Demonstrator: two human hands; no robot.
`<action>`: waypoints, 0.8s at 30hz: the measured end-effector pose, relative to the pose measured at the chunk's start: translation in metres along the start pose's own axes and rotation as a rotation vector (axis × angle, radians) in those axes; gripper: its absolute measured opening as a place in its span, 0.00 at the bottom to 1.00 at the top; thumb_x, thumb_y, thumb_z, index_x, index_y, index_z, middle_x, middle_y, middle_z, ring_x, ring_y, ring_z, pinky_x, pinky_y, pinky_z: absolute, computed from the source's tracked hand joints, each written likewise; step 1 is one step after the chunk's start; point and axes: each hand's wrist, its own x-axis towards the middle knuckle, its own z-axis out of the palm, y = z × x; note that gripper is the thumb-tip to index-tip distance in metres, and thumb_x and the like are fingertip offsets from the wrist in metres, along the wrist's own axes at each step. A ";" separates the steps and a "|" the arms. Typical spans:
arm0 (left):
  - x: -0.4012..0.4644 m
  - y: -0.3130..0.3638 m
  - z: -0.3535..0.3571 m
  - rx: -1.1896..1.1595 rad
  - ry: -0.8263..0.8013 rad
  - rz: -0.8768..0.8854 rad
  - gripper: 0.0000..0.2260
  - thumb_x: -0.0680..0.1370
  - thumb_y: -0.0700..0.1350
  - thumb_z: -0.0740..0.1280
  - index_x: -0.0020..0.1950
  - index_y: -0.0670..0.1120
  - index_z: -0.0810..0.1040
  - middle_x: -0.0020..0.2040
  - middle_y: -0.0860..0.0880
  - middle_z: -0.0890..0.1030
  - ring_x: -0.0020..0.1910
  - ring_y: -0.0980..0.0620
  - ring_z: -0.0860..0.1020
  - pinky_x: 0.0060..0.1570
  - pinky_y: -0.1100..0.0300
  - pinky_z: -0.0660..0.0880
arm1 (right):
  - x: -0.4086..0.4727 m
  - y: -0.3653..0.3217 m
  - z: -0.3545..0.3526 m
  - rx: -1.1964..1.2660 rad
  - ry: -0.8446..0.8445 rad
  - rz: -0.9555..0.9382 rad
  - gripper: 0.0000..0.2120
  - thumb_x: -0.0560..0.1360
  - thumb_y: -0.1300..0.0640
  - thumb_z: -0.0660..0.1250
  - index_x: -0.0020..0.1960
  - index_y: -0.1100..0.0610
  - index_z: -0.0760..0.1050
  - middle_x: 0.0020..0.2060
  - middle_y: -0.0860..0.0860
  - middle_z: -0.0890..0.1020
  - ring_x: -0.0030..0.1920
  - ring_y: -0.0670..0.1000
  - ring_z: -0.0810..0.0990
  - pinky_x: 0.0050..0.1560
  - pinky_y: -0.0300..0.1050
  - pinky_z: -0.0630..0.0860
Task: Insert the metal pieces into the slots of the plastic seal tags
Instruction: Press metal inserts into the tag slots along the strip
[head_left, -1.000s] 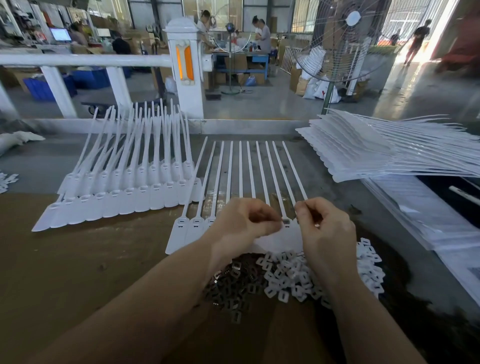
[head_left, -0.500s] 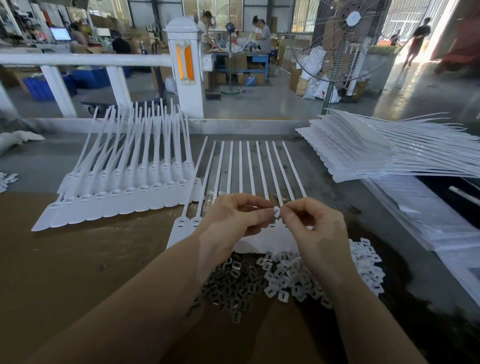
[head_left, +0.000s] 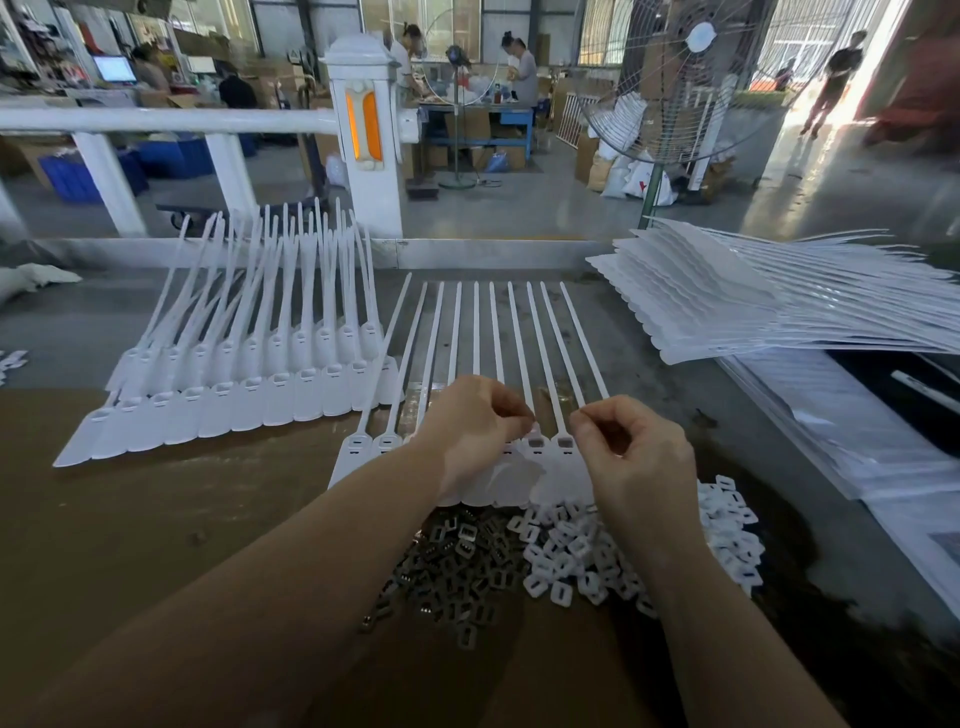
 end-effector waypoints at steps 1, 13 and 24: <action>0.002 0.001 0.002 0.042 -0.011 0.001 0.04 0.76 0.42 0.69 0.43 0.50 0.81 0.39 0.55 0.80 0.43 0.58 0.78 0.42 0.67 0.72 | 0.000 0.000 0.000 -0.005 0.002 -0.002 0.04 0.74 0.58 0.68 0.40 0.53 0.78 0.29 0.43 0.77 0.33 0.42 0.76 0.35 0.38 0.73; 0.016 0.003 0.008 0.199 -0.060 -0.085 0.03 0.74 0.42 0.70 0.44 0.47 0.84 0.44 0.49 0.82 0.48 0.50 0.79 0.50 0.57 0.76 | 0.000 0.002 -0.001 -0.021 0.012 0.008 0.04 0.74 0.58 0.67 0.41 0.54 0.79 0.30 0.43 0.78 0.34 0.43 0.76 0.37 0.42 0.75; 0.023 0.002 0.009 0.142 -0.050 -0.128 0.09 0.71 0.40 0.73 0.34 0.51 0.78 0.35 0.53 0.79 0.39 0.54 0.77 0.35 0.63 0.72 | 0.000 0.003 -0.002 -0.019 0.025 0.037 0.05 0.74 0.58 0.67 0.40 0.53 0.79 0.29 0.43 0.78 0.34 0.43 0.76 0.38 0.46 0.77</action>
